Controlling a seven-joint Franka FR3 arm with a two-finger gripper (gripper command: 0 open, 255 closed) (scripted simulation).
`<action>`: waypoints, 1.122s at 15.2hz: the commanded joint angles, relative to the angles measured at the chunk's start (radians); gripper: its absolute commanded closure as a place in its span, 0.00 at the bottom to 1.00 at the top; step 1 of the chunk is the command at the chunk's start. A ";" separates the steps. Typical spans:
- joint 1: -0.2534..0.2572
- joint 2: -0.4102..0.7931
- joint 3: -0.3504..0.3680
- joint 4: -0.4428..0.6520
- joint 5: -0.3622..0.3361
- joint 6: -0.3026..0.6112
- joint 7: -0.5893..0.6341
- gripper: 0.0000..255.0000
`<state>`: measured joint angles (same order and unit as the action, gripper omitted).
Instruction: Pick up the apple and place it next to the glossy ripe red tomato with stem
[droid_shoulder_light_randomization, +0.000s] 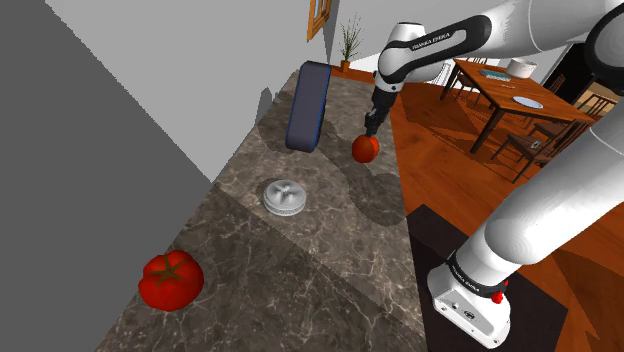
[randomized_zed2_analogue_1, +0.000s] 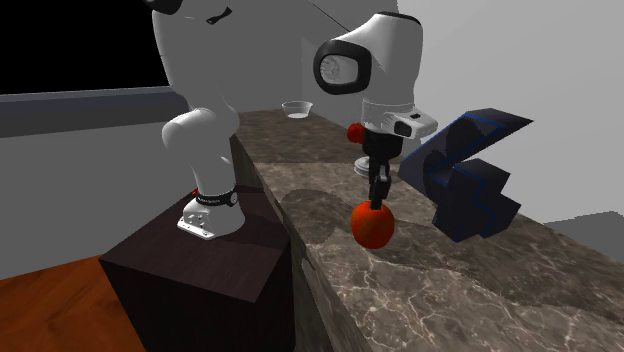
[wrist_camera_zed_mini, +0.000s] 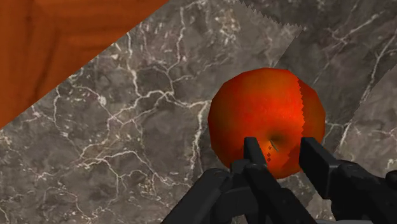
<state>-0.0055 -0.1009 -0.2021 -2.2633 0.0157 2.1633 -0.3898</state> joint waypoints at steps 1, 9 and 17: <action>0.000 0.000 0.000 0.000 0.000 0.000 0.000 1.00; 0.000 -0.006 0.000 0.007 -0.002 -0.013 0.002 1.00; 0.000 -0.048 0.004 0.075 -0.011 -0.122 0.011 1.00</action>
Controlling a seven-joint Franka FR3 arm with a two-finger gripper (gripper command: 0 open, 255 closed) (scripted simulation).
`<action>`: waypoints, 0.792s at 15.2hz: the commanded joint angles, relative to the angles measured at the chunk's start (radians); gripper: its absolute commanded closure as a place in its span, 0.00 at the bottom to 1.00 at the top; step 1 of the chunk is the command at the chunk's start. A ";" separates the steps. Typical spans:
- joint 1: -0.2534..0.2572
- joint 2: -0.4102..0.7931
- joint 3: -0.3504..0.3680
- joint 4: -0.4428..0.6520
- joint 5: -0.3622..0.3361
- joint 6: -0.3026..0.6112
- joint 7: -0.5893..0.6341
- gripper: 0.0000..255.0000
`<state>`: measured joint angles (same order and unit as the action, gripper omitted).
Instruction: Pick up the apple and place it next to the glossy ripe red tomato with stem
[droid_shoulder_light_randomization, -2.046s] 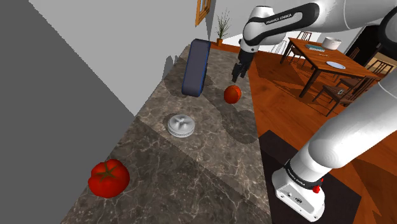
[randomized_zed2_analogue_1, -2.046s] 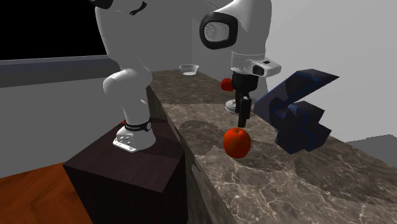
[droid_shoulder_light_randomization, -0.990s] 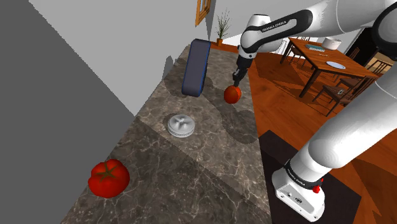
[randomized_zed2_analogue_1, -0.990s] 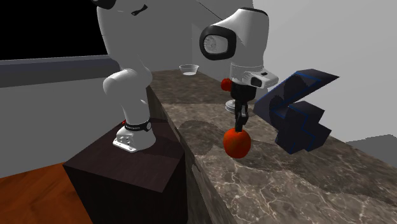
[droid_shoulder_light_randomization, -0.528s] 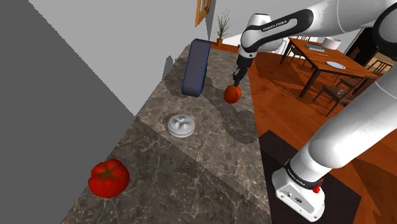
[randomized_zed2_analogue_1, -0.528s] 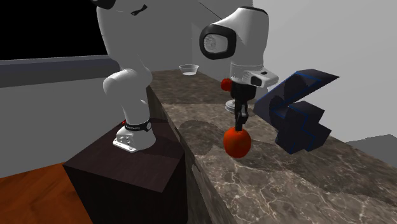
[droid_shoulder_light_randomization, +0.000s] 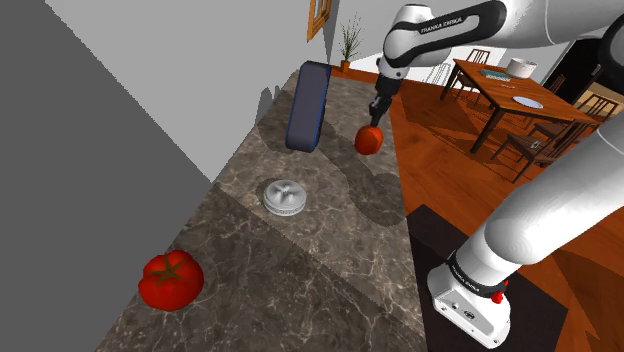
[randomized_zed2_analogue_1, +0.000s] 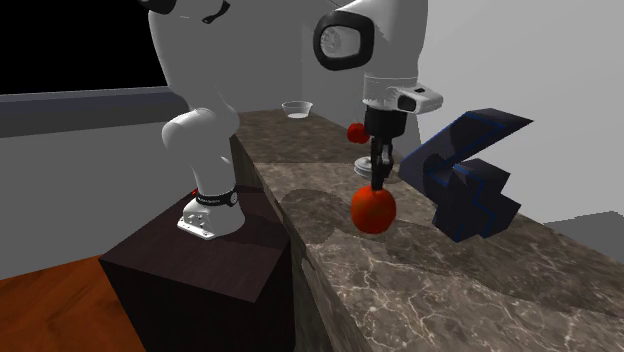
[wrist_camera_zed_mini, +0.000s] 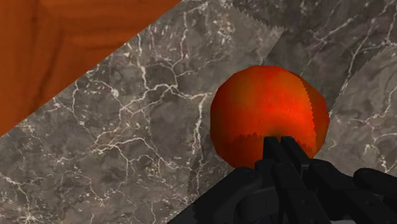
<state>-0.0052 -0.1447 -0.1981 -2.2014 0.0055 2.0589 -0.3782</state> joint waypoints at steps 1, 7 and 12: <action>0.000 -0.008 0.000 0.023 -0.002 -0.031 0.001 1.00; 0.000 -0.028 0.003 0.084 -0.006 -0.112 0.006 1.00; 0.000 -0.039 0.004 0.140 -0.008 -0.179 0.009 1.00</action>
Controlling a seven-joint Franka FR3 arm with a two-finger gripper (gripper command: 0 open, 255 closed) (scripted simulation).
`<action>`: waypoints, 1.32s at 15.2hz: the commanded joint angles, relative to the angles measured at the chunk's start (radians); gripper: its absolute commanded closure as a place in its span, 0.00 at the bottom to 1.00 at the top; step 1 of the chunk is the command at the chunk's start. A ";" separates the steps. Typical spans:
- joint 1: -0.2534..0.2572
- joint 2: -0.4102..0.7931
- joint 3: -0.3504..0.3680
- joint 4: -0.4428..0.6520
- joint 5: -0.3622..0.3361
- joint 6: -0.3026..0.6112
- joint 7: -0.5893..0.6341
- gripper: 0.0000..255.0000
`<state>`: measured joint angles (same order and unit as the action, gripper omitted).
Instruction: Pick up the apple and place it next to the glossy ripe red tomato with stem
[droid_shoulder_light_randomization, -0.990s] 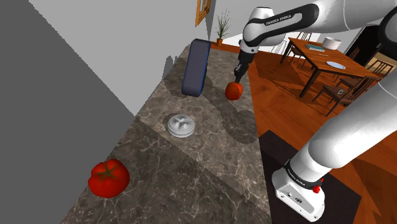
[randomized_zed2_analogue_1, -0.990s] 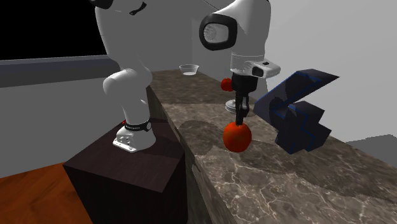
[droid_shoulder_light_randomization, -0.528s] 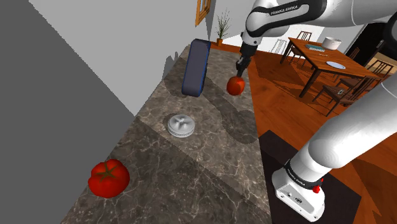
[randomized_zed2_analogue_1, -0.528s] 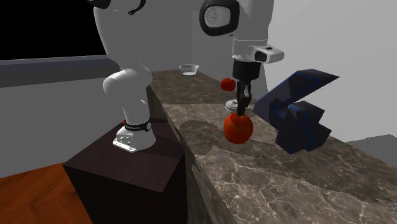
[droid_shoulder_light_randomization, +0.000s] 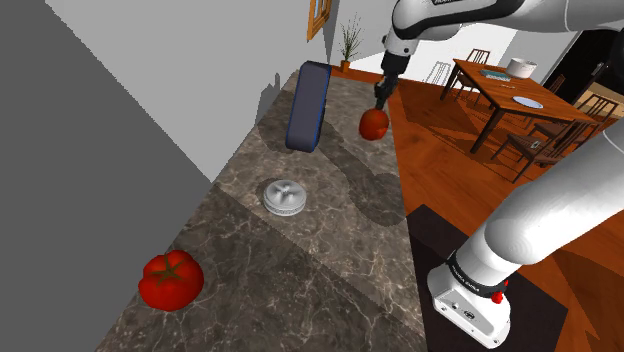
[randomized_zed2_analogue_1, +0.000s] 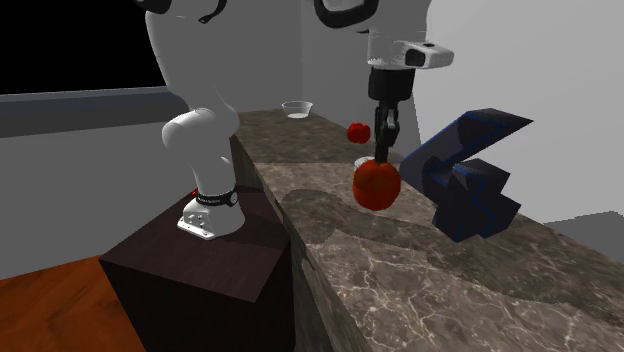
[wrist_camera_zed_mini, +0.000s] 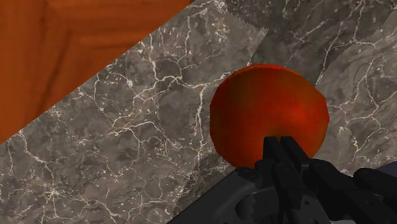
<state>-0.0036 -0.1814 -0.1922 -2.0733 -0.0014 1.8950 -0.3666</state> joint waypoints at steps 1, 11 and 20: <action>-0.001 -0.004 -0.001 0.024 -0.001 -0.028 -0.002 1.00; 0.000 -0.007 0.001 0.155 -0.001 -0.163 0.002 1.00; 0.060 -0.038 0.092 0.158 0.013 -0.193 0.149 1.00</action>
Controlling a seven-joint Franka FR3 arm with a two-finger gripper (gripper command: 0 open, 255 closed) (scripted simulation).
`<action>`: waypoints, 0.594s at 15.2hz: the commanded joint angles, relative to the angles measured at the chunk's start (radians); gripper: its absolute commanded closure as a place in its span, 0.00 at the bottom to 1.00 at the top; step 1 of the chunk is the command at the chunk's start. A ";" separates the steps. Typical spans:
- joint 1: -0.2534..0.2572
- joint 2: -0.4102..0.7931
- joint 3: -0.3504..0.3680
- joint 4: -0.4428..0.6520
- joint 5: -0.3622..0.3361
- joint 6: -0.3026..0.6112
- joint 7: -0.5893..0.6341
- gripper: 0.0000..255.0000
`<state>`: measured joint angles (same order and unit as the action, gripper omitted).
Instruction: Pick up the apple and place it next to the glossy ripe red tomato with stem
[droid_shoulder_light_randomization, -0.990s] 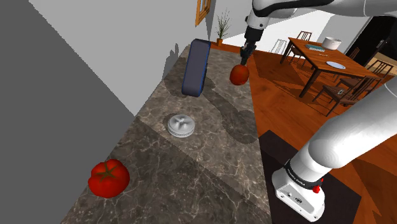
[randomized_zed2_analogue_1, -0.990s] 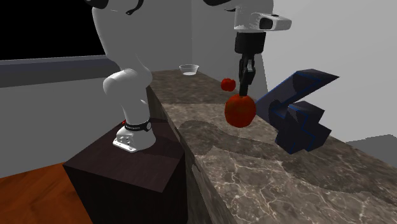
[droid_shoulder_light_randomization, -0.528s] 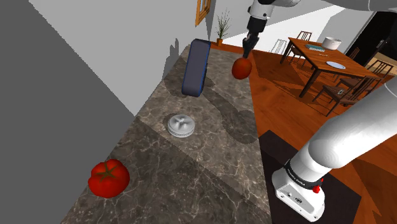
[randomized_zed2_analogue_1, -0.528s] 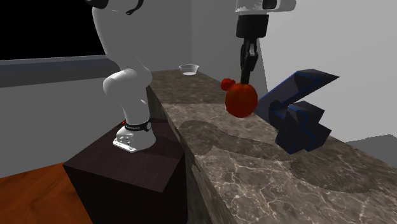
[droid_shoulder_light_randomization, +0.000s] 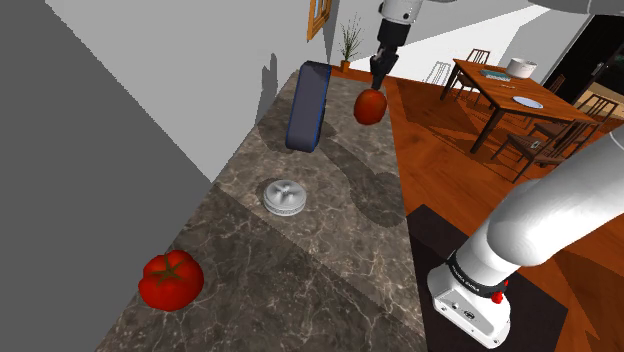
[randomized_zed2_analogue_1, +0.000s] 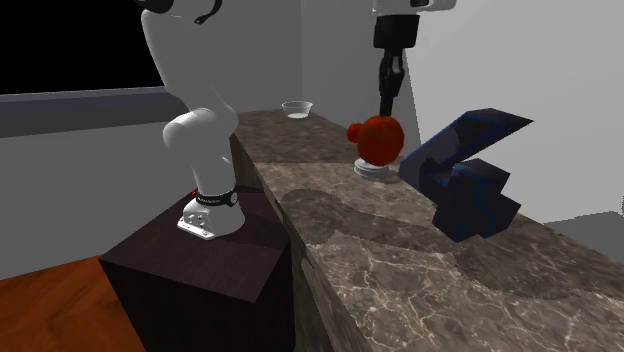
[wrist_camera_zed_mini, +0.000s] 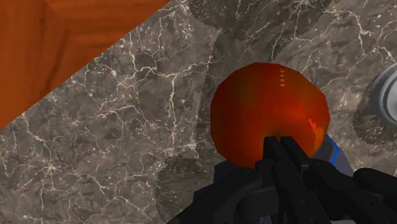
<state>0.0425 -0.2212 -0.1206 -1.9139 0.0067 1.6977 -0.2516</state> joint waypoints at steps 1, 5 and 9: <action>0.023 0.000 0.036 -0.004 0.008 0.005 0.058 1.00; 0.063 0.002 0.096 -0.003 0.020 0.009 0.155 1.00; 0.102 0.021 0.155 0.017 0.032 0.011 0.251 1.00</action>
<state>0.1349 -0.2039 0.0197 -1.8998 0.0354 1.7063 -0.0263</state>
